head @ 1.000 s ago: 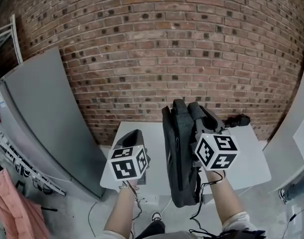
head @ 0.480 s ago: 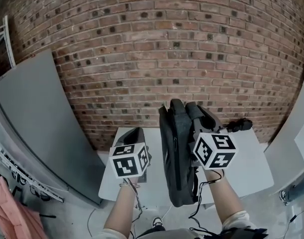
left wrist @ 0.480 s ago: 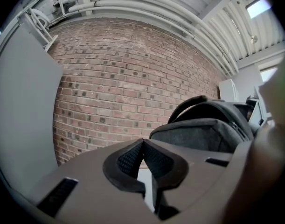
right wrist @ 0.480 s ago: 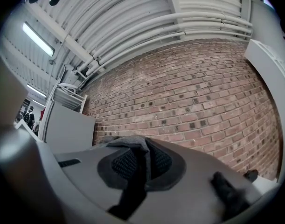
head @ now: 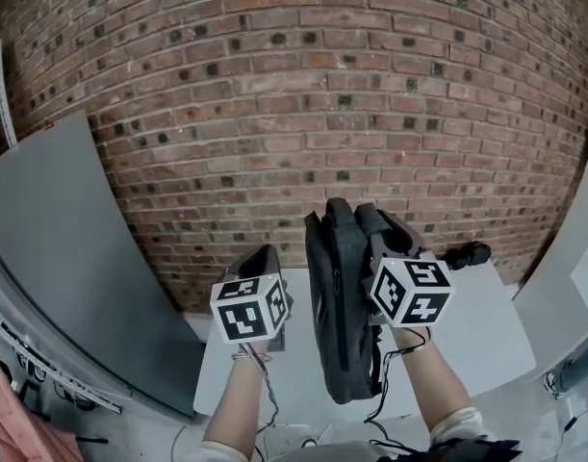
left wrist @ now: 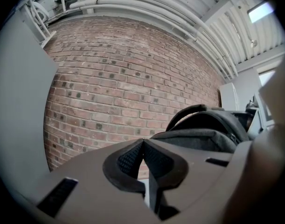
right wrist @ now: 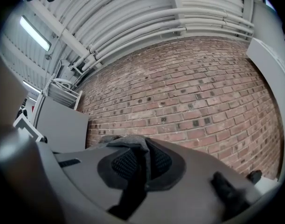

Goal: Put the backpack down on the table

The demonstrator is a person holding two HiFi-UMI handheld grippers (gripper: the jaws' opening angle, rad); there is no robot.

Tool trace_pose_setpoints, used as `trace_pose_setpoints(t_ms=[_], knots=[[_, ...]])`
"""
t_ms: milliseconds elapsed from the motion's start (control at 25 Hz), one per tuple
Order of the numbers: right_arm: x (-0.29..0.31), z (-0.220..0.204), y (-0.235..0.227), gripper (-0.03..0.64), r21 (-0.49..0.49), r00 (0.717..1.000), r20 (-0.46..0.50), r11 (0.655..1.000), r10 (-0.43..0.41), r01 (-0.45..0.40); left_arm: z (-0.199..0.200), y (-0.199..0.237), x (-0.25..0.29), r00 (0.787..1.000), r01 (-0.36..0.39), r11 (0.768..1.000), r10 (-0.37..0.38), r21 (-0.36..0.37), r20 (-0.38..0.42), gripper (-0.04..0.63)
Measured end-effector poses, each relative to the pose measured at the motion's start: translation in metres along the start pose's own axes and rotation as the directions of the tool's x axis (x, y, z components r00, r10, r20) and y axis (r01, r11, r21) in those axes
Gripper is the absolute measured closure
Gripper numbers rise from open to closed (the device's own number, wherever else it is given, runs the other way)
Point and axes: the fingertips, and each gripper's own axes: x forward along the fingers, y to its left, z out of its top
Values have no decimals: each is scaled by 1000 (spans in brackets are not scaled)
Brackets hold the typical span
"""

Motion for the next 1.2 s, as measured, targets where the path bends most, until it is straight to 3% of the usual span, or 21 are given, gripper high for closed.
trace_pose_setpoints(t_ms=[360, 640, 1200], knots=[[50, -11, 3, 573, -4, 1000, -5, 1000, -4, 4, 5, 31, 48, 1000, 26, 1000, -26, -9, -3, 584], [74, -30, 6, 573, -12, 1000, -21, 1000, 18, -18, -21, 56, 78, 998, 19, 998, -23, -66, -58, 584], [100, -52, 23, 573, 18, 994, -59, 996, 93, -92, -37, 74, 78, 994, -51, 997, 45, -61, -95, 584]])
